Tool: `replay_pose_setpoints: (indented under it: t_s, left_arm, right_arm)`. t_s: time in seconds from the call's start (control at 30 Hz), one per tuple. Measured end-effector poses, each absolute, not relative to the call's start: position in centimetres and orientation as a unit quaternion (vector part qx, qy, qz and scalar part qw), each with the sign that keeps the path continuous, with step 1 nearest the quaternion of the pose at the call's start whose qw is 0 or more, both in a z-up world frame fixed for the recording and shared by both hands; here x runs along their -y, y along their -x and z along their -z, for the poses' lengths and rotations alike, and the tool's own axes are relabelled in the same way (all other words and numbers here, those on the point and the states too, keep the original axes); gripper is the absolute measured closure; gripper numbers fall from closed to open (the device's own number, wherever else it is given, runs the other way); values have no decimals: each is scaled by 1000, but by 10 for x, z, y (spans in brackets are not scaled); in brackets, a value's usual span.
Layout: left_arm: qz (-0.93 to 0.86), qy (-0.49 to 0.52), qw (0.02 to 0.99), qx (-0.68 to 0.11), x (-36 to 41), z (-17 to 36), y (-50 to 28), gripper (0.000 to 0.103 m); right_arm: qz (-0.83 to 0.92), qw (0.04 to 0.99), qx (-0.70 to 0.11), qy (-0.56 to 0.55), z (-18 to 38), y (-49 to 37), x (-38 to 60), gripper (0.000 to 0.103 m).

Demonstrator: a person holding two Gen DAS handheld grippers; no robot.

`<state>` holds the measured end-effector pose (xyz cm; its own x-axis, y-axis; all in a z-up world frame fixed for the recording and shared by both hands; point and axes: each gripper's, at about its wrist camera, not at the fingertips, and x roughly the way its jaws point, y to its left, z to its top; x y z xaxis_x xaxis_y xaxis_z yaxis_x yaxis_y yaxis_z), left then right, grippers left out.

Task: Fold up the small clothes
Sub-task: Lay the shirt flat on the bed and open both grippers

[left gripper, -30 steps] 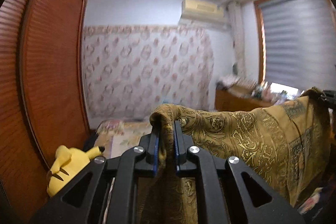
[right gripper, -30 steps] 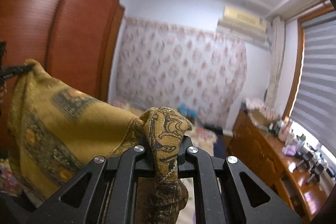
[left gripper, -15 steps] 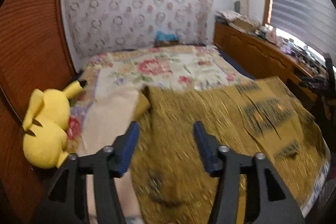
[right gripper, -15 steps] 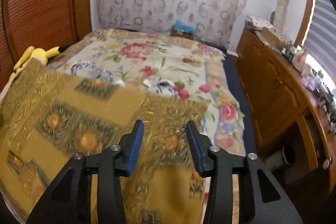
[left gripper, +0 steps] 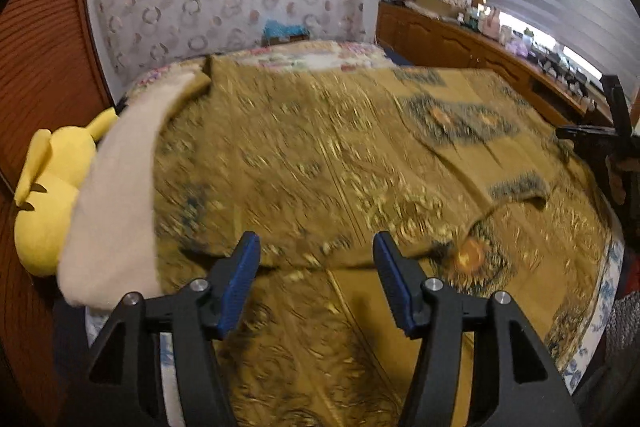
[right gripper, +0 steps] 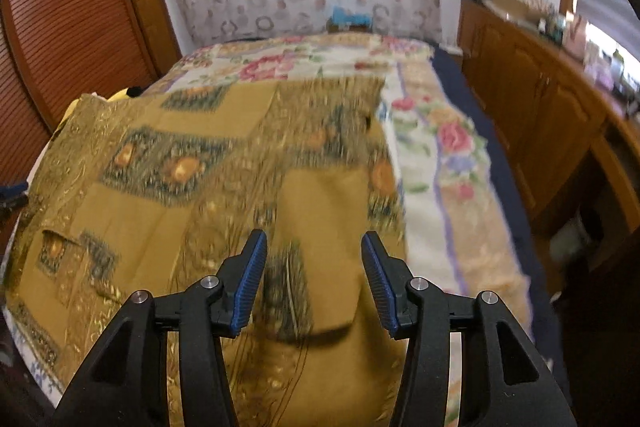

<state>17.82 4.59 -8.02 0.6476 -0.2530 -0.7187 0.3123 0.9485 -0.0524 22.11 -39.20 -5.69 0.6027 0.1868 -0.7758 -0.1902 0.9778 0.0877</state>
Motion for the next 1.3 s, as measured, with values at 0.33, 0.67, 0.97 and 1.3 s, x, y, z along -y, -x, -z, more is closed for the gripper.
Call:
replay_pose_setpoints:
  t_s: [0.33, 0.67, 0.97, 1.3]
  left_arm:
    - [152, -59, 896, -414, -33, 107, -174, 44]
    - [150, -58, 896, -414, -32, 108, -172, 41]
    - [130, -48, 898, -417, -36, 106, -170, 39]
    - [88, 10, 919, -384, -76, 81, -165, 42]
  right_arm:
    - [-78, 890, -448, 25, 81, -219, 382, 54]
    - [-76, 897, -434, 23, 85, -215, 384, 53]
    - [-74, 898, -433, 27, 86, -216, 384, 53]
    - [-74, 898, -434, 27, 86, -216, 384, 53]
